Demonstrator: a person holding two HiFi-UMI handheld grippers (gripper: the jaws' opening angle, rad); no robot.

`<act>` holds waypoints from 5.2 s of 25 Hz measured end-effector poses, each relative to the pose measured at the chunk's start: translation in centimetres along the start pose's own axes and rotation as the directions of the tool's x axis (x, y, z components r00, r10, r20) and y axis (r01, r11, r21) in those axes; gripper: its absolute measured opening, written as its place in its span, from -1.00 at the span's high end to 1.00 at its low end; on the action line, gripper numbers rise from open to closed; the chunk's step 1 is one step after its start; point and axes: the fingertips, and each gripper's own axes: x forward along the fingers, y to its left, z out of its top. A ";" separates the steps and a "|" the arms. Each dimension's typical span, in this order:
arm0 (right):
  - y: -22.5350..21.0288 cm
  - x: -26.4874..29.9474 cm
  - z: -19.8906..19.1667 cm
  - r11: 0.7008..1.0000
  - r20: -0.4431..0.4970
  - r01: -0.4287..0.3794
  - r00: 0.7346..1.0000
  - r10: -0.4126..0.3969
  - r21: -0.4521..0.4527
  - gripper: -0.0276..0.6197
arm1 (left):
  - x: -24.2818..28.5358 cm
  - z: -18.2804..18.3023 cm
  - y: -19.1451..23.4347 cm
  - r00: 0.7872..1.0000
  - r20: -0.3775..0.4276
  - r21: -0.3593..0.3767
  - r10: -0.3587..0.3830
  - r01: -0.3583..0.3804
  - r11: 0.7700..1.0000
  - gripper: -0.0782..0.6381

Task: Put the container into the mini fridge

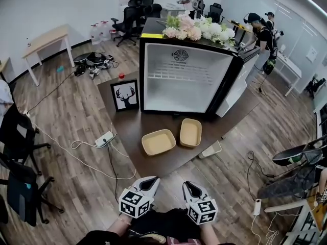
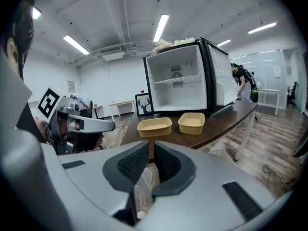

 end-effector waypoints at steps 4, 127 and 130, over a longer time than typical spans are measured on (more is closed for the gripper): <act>1.0 1.4 0.9 1.000 0.009 -0.006 1.000 0.006 0.007 0.79 | -0.2 0.5 1.8 1.000 -0.002 -0.008 -0.006 0.006 1.000 0.76; -13.7 24.4 14.0 0.567 -0.517 -0.476 0.850 0.101 -0.673 0.84 | 13.8 7.5 11.6 0.953 0.104 -0.177 0.283 -0.263 0.949 0.76; -13.9 25.3 14.5 0.565 -0.514 -0.474 0.852 0.099 -0.676 0.84 | 13.8 7.3 12.0 0.951 0.101 -0.191 0.292 -0.270 0.944 0.76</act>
